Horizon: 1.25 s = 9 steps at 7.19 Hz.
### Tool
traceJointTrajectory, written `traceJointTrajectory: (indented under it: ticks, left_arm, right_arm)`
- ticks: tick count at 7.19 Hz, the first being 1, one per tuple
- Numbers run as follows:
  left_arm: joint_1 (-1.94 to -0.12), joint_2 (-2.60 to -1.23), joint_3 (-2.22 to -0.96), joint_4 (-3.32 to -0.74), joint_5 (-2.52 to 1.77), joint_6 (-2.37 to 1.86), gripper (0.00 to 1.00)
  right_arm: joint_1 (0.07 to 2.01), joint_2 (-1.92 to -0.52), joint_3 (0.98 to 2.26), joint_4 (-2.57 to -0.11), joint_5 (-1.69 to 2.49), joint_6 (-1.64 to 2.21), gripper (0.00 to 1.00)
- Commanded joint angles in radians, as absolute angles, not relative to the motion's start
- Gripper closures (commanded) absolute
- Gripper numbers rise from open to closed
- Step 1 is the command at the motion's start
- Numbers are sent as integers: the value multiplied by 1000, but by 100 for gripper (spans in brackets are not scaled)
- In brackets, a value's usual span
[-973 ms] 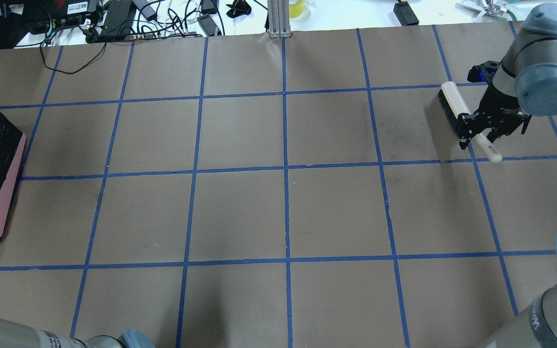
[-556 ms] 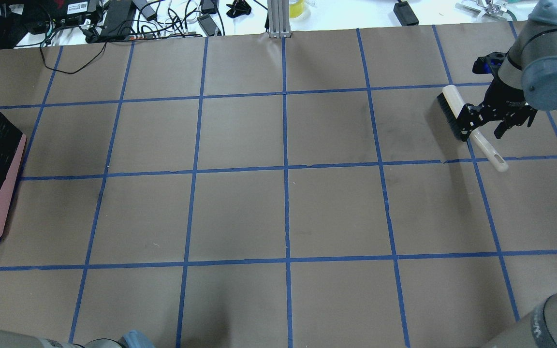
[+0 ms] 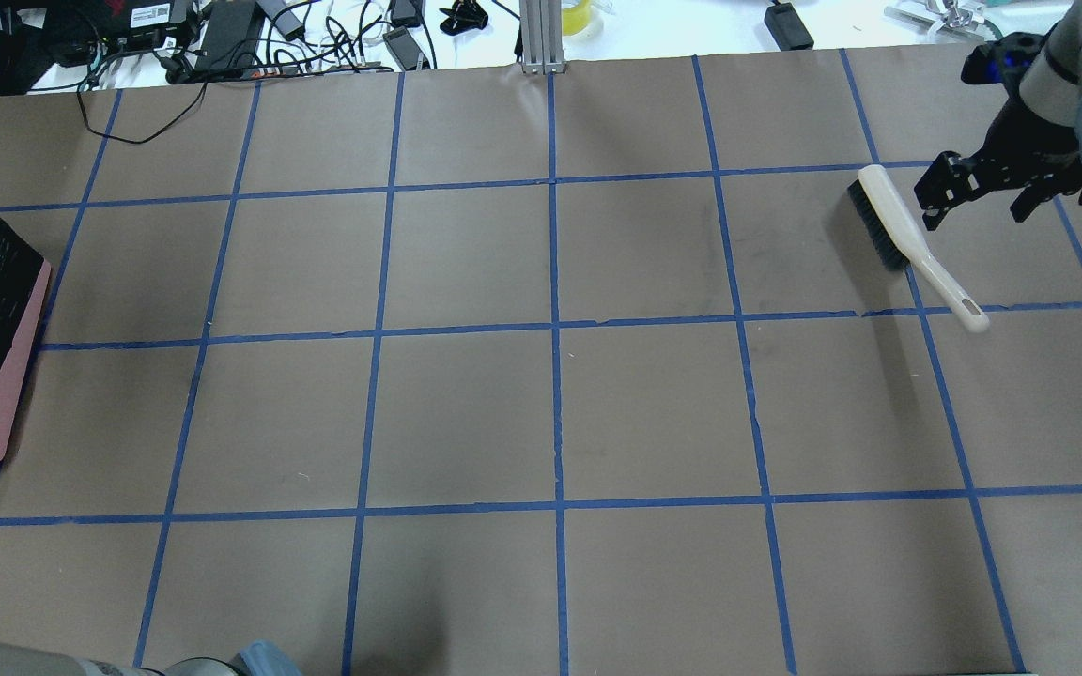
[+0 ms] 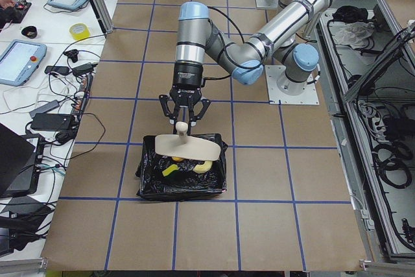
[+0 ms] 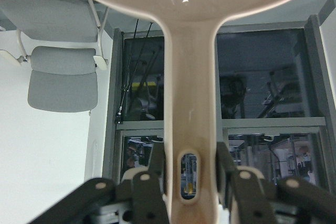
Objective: Sweep and dump trash into bin
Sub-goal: 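Lower the dustpan onto the table with left gripper while right releases brush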
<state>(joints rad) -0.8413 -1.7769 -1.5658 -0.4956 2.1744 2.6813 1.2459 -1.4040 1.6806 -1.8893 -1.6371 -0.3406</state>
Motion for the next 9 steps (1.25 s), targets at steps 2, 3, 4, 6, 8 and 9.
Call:
traceJointTrajectory:
  ticks: [2,3,4,6,8,9]
  left_arm:
    - [-838,-1740,-1496,-761,1998,2623,100]
    - [-836,-1711,-1476,-890,1900,2588,100]
    - [-833,-1685,-1445,-1055,1767,2583,100]
    - [-844,-1672,-1427,-1303,1610,2518,100]
    - [-966,-1674,-1431,-1463,1594,2379,100]
    - [-1039,-1678,-1439,-1486,1557,2252,100]
  right_arm:
    - [1435,-1534,1677,-1814,-1631,-105,0]
    - [1490,-1569,1677,-1816,-1584,-89,0]
    - [1508,-1577,1675,-1804,-1579,-66,0]
    - [1512,-1612,1661,-1731,-1578,-66,0]
    - [1516,-1635,1666,-1724,-1588,-72,0]
    - [1516,-1634,1669,-1724,-1583,-68,0]
